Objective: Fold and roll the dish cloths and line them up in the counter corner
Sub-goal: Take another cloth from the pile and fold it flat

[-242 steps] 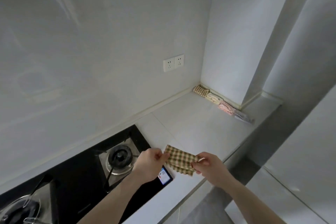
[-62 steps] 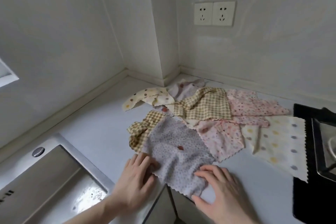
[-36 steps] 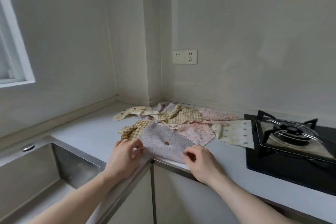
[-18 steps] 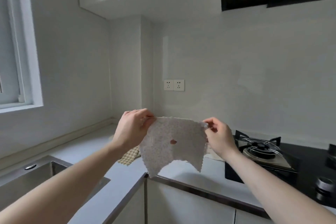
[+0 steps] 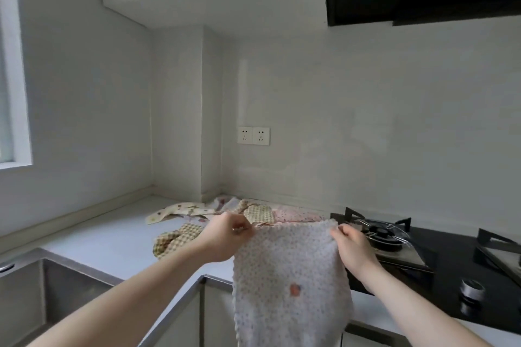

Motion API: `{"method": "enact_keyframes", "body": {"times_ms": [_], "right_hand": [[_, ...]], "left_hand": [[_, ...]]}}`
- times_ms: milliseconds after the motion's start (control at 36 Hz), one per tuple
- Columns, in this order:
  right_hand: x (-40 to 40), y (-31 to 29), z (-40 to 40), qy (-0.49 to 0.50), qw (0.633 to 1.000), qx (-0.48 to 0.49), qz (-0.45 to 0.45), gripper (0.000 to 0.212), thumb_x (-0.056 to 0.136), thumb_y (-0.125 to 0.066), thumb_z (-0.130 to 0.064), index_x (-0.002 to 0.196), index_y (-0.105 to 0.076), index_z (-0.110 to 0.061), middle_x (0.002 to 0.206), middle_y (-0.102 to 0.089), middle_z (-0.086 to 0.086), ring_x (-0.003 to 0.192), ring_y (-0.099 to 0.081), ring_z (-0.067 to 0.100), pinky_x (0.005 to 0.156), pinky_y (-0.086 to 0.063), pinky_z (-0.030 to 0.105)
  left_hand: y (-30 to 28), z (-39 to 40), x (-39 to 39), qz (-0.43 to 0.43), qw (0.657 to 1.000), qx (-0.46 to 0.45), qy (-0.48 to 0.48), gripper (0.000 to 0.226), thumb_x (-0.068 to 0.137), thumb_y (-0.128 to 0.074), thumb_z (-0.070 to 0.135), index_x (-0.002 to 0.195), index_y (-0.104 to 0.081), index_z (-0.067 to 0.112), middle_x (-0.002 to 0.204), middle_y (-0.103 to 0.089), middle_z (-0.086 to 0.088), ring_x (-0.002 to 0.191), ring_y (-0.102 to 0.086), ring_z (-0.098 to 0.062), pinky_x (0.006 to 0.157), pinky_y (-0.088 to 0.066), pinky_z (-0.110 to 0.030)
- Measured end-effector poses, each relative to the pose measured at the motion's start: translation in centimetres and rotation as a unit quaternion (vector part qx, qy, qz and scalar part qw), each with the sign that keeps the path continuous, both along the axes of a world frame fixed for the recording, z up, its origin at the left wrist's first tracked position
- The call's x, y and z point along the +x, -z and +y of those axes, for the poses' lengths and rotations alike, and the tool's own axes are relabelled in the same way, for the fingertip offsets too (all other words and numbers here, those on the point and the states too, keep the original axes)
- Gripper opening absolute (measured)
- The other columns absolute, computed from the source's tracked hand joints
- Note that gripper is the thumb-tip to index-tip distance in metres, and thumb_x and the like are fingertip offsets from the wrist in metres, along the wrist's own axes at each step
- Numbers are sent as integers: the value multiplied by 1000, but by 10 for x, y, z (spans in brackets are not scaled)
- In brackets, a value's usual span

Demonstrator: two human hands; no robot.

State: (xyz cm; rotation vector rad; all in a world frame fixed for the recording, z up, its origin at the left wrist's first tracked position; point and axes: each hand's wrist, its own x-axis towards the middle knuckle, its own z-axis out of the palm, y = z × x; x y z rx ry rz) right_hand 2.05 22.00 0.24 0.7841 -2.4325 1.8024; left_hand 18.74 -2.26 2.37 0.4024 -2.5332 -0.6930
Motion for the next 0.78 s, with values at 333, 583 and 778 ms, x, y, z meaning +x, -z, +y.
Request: {"method": "enact_keyframes", "body": {"times_ms": [333,583,778], "right_hand": [[-61,27,-16,11,996,83,-20,18,99,-60,-27,109,-70,-16,98,-74,0,90,-68,19,73,-48,30],[-83,22,-38,51,995,84,-23,31,103,-54,-30,73,-55,-23,59,-55,-1,52,-64,21,48,-45,24],[-96,23,-55,42,997,26,-56,17,101,-50,-8,102,-66,-12,101,-68,4,71,-71,24,77,-63,46]], "left_hand": [[14,-15,-55,-8,996,32,-81,32,88,-71,49,76,-75,19,61,-63,9,49,-51,-4,45,-36,-18],[24,-33,-85,-13,990,36,-139,35,86,-69,60,79,-79,27,65,-72,8,54,-61,-3,48,-41,-20],[24,-43,-102,15,988,33,-152,42,91,-66,53,58,-70,28,52,-67,16,49,-60,-3,54,-50,-22]]}}
